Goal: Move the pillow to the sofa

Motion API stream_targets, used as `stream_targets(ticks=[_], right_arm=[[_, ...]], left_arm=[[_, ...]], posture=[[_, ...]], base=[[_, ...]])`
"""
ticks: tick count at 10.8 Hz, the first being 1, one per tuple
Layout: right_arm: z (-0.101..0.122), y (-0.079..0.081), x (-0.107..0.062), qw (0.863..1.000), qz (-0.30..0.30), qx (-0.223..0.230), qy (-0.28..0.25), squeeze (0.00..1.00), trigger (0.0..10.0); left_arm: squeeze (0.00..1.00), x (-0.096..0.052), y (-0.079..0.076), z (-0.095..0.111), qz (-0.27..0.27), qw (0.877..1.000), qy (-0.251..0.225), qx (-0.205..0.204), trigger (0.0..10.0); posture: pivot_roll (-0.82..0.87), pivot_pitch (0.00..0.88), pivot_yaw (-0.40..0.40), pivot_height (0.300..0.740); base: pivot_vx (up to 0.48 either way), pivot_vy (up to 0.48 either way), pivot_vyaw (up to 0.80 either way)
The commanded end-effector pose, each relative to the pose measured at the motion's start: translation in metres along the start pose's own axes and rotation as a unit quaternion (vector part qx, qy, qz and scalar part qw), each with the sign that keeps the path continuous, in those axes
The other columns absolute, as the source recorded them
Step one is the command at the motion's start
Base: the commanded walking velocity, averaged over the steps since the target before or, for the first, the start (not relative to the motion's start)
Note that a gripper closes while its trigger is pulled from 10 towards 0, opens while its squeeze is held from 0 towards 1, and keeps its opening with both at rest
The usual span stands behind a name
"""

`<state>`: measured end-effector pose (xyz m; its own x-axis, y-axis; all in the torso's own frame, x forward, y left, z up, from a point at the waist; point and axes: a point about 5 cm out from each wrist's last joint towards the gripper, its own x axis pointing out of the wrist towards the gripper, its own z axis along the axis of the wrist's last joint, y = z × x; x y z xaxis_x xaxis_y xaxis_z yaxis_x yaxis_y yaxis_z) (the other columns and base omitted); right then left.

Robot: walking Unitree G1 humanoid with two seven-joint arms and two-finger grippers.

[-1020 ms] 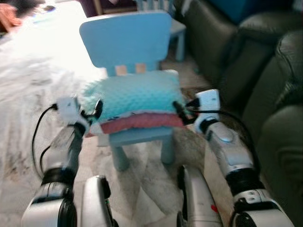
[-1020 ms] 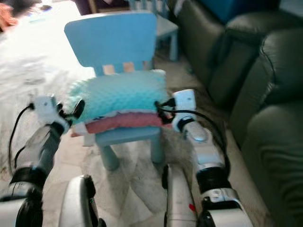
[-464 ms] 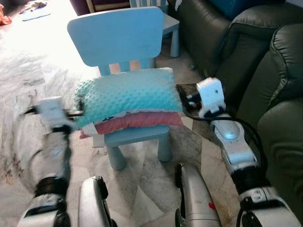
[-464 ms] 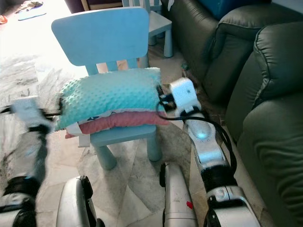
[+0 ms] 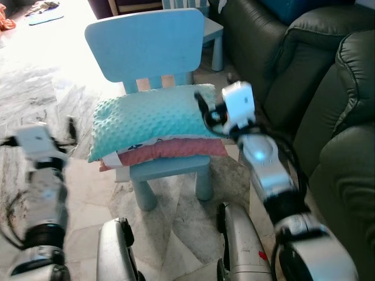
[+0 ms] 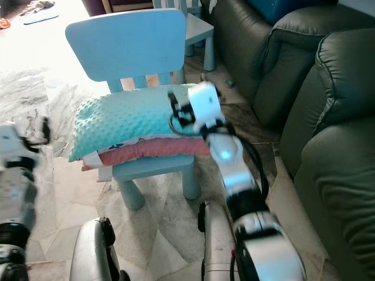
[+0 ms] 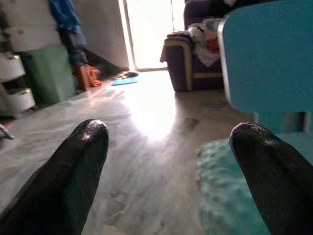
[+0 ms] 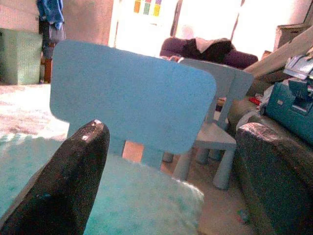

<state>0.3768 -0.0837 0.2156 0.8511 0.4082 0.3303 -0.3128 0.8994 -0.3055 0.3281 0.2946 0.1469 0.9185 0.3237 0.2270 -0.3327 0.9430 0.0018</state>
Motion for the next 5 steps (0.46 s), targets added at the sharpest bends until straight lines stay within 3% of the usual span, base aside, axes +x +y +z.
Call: stream_targets(ticks=[1, 2, 3, 5], right_arm=[[-0.009, 0.003, 0.002, 0.999, 0.002, 0.034, 0.032, 0.0, 10.0], [-0.021, 0.003, 0.003, 0.994, 0.001, 0.078, 0.076, 0.0, 10.0], [-0.028, 0.0, 0.002, 0.991, -0.005, 0.094, 0.099, 0.0, 10.0], [-0.039, -0.014, 0.003, 0.984, -0.024, 0.103, 0.144, 0.0, 10.0]], left_arm=[[0.0, 0.001, 0.004, -0.01, 0.0, 0.999, 0.051, 0.003, 10.0], [0.0, 0.0, 0.001, -0.023, -0.013, 0.994, 0.095, -0.057, 10.0], [0.0, -0.001, -0.001, -0.03, -0.032, 0.99, 0.124, -0.058, 10.0], [0.0, 0.004, 0.0, -0.039, -0.023, 0.975, 0.184, -0.124, 10.0]], posture=[[-0.16, 0.126, 0.056, 0.477], [-0.16, 0.137, 0.052, 0.477], [-0.17, 0.148, 0.049, 0.477], [-0.18, 0.183, 0.041, 0.477]], base=[[0.0, 0.0, 0.0], [0.0, 0.0, 0.0], [0.0, 0.0, 0.0], [0.0, 0.0, 0.0]])
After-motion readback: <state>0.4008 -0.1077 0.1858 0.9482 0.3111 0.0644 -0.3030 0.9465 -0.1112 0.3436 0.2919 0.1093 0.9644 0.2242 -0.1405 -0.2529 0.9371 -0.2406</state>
